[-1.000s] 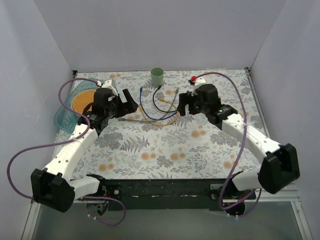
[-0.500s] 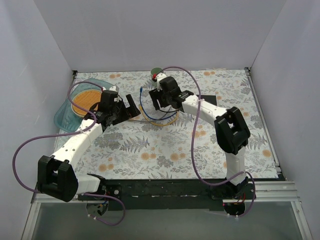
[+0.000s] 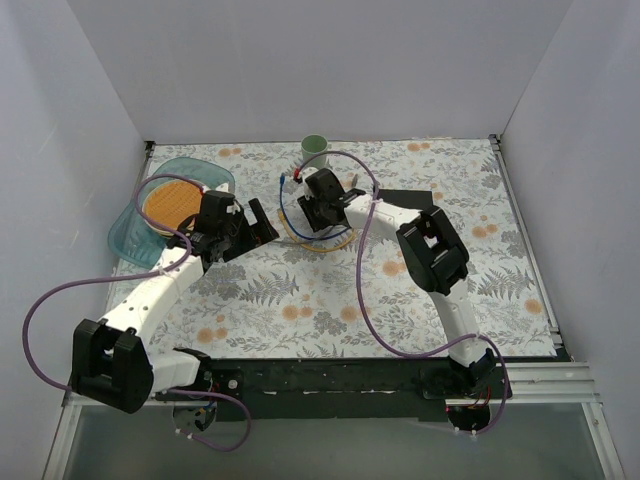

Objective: Insert the plug into the switch port

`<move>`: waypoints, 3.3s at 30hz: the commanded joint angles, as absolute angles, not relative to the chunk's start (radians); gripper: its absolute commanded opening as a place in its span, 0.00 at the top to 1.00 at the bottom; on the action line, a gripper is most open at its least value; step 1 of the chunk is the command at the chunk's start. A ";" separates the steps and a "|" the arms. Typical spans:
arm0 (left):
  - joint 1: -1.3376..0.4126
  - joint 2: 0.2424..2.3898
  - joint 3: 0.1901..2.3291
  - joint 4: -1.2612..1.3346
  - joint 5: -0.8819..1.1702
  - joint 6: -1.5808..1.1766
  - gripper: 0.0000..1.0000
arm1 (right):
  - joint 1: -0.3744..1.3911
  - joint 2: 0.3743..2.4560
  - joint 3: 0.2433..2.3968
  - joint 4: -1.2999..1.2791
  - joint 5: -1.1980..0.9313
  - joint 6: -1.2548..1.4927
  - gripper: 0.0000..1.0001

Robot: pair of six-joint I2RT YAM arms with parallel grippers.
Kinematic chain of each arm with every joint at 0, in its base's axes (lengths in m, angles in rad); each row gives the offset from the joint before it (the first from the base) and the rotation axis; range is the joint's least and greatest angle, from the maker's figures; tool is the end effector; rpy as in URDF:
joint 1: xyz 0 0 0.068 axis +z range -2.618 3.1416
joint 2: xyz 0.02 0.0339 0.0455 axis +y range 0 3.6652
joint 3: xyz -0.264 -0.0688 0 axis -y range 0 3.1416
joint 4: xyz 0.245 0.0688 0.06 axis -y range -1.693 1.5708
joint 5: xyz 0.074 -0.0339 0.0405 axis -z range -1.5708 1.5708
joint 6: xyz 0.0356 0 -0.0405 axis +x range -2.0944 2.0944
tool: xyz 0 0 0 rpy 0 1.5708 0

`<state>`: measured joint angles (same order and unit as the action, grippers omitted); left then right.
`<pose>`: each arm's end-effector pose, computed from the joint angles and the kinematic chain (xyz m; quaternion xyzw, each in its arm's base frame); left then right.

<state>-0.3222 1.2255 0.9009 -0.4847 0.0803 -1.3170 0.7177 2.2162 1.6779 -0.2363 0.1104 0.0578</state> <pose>0.2434 -0.0843 0.2614 -0.4295 0.8224 -0.2968 0.2262 0.3778 0.3246 0.1738 -0.2780 0.8777 0.0993 0.3776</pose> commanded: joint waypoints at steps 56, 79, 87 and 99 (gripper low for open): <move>-0.321 1.178 0.753 0.198 0.687 -1.638 0.02 | 0.715 1.237 0.939 -0.109 -0.224 0.072 0.99; -0.480 1.493 0.782 0.362 0.638 -1.718 0.10 | 0.715 1.003 0.683 -0.043 -0.486 0.127 0.99; -0.480 1.539 0.785 0.410 0.652 -1.729 0.35 | 0.715 0.922 0.651 -0.058 -0.511 0.123 0.99; -0.480 1.552 0.790 0.451 0.663 -1.730 0.68 | 0.715 0.851 0.572 -0.054 -0.525 0.133 0.99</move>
